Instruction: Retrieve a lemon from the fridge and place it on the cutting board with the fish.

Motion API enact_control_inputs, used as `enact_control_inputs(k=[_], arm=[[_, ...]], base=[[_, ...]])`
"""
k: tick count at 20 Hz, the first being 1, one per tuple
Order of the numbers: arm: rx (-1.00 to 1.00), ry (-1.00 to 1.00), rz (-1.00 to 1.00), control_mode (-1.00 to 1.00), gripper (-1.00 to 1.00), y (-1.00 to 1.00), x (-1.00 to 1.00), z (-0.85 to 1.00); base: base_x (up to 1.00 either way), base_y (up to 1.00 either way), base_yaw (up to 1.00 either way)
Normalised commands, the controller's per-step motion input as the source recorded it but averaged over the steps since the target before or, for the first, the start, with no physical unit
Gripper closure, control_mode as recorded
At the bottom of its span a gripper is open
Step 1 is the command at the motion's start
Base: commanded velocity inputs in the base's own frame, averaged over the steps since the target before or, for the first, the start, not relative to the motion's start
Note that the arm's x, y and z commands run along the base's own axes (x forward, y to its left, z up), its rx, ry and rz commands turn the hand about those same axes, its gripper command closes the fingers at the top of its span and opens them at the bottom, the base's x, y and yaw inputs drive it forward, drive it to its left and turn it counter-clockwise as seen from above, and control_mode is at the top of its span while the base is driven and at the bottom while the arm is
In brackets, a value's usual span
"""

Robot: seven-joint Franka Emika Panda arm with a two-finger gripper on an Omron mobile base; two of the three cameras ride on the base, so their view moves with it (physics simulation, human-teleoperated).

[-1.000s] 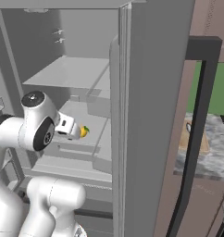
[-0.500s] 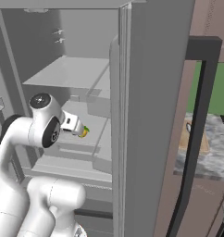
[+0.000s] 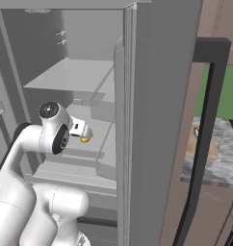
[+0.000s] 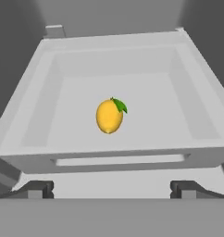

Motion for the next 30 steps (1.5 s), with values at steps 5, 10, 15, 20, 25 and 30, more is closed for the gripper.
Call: enact_control_inputs(k=[5,10,15,20,25,30], arm=[[-0.03,0.01,0.0,-1.0,-1.0,0.02,0.44,-0.07],[-0.02,0.0,-0.01,-1.0,-1.0,0.04,0.28,-0.18],[0.0,0.0,0.0,-1.0,-1.0,0.04,0.2,-0.25],[0.0,0.0,0.0,-1.0,-1.0,0.01,0.2,-0.2],[0.0,0.0,0.0,-1.0,-1.0,0.02,0.26,-0.16],[0.0,0.0,-0.01,-1.0,-1.0,0.03,0.32,-0.18]], base=[[0.0,0.0,0.0],[0.0,0.0,0.0],[0.0,0.0,0.0],[0.0,0.0,0.0],[0.0,0.0,0.0],[0.0,0.0,0.0]])
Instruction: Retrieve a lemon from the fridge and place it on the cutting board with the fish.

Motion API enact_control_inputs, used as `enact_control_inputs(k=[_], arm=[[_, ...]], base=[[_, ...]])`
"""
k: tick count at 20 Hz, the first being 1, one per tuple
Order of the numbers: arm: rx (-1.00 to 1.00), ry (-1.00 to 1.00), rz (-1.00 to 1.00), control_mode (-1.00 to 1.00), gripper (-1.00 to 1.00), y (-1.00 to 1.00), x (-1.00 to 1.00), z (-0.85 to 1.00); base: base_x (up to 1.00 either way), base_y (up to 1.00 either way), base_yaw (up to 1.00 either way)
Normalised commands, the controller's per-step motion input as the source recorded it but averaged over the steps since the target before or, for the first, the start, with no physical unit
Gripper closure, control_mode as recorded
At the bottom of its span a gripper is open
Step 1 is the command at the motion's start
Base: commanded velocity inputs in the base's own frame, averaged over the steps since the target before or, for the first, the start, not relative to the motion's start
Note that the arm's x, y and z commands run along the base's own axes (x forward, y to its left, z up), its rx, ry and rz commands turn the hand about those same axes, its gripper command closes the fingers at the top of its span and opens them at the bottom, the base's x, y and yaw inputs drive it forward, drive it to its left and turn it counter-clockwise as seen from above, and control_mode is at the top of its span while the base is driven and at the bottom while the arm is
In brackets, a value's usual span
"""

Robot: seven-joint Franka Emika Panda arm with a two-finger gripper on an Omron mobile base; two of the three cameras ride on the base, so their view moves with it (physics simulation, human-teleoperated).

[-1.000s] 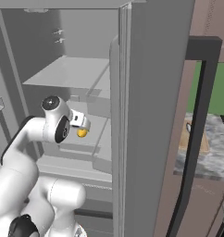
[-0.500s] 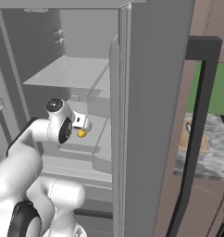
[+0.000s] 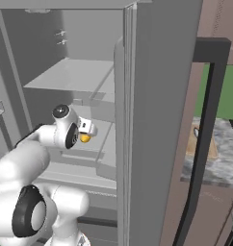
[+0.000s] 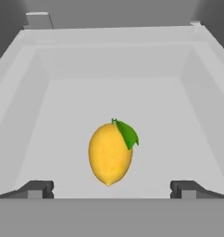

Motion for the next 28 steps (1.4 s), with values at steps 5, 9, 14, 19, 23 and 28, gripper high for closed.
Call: enact_control_inputs(k=[5,9,14,19,23,28], arm=[[0.0,0.0,-0.01,-1.0,-1.0,0.03,0.31,-0.19],[0.0,0.02,-0.01,-1.0,-1.0,0.02,0.27,-0.17],[-0.01,0.05,-0.02,-1.0,-1.0,0.02,0.24,-0.19],[-0.02,0.06,-0.02,-1.0,-1.0,0.0,0.19,-0.17],[-0.01,0.05,-0.01,-1.0,-1.0,0.0,0.15,-0.16],[-0.01,0.04,-0.01,-1.0,-1.0,0.0,0.01,-0.18]], base=[[0.0,0.0,0.0],[0.0,0.0,0.0],[0.0,0.0,0.0],[0.0,0.0,0.0],[0.0,0.0,0.0],[0.0,0.0,0.0]])
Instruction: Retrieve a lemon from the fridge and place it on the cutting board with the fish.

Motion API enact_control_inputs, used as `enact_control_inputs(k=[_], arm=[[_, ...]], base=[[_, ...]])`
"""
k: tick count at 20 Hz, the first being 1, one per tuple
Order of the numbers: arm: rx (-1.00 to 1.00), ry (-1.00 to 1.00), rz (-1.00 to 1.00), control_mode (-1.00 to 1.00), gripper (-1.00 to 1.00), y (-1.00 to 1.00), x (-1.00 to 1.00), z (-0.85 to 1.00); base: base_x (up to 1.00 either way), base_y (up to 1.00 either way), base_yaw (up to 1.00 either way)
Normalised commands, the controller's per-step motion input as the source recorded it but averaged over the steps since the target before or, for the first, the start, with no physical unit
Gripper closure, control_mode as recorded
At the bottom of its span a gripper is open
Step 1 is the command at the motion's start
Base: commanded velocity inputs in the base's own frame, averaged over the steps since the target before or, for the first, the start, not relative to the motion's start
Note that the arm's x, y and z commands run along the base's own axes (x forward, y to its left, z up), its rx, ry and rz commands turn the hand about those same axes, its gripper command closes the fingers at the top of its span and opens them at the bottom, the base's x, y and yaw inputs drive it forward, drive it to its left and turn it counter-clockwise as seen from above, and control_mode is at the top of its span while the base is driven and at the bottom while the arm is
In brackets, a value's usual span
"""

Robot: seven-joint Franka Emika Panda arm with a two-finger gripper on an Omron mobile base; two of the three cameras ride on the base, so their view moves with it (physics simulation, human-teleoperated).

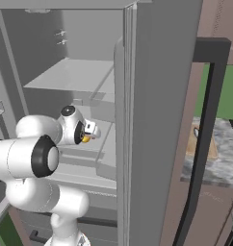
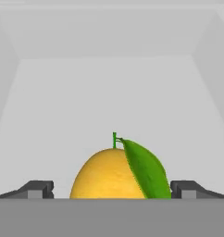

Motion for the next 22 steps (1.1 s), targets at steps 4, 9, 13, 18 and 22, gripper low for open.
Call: enact_control_inputs(k=[4,9,13,18,22], arm=[[0.0,0.06,-0.02,-1.0,-1.0,0.0,0.0,-0.14],[0.0,0.0,0.0,-1.0,-1.0,0.0,0.05,-0.02],[0.0,0.0,0.0,-1.0,-1.0,0.0,0.03,-0.04],[0.0,0.05,-0.01,-1.0,1.0,0.0,0.0,-0.09],[0.0,0.06,-0.02,-1.0,1.0,0.0,0.0,-0.08]], base=[[0.0,0.0,0.0],[0.0,0.0,0.0],[0.0,0.0,0.0],[0.0,0.0,0.0],[0.0,0.0,0.0]])
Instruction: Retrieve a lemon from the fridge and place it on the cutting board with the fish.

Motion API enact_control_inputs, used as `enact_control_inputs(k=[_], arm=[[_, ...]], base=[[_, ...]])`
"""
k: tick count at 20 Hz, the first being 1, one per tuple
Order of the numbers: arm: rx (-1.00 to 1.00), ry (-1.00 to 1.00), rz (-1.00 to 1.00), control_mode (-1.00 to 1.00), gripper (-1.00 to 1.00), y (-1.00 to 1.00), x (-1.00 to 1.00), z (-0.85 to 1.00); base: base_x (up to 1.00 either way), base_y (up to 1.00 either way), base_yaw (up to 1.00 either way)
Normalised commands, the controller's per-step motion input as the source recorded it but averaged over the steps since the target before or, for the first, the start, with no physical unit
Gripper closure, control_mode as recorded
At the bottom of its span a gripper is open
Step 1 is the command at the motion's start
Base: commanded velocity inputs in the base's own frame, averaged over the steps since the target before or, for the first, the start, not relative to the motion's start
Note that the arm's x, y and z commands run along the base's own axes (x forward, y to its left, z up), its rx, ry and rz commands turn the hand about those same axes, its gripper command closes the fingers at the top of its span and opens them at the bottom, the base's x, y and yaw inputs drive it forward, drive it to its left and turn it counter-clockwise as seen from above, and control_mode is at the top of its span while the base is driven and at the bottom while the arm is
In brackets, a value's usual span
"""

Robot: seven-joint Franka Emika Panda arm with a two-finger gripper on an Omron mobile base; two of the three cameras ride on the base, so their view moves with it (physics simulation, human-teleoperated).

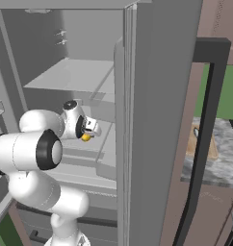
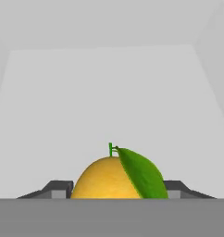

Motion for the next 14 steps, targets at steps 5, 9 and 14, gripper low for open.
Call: enact_control_inputs(k=[5,9,14], arm=[[0.0,-0.03,0.0,-1.0,1.0,0.0,-0.2,0.0],[0.0,0.0,0.0,-1.0,1.0,0.0,-0.44,0.01],[0.0,0.0,-0.03,-1.0,1.0,0.0,-0.55,0.25]], base=[[0.0,0.0,0.0],[0.0,0.0,0.0],[0.0,0.0,0.0]])
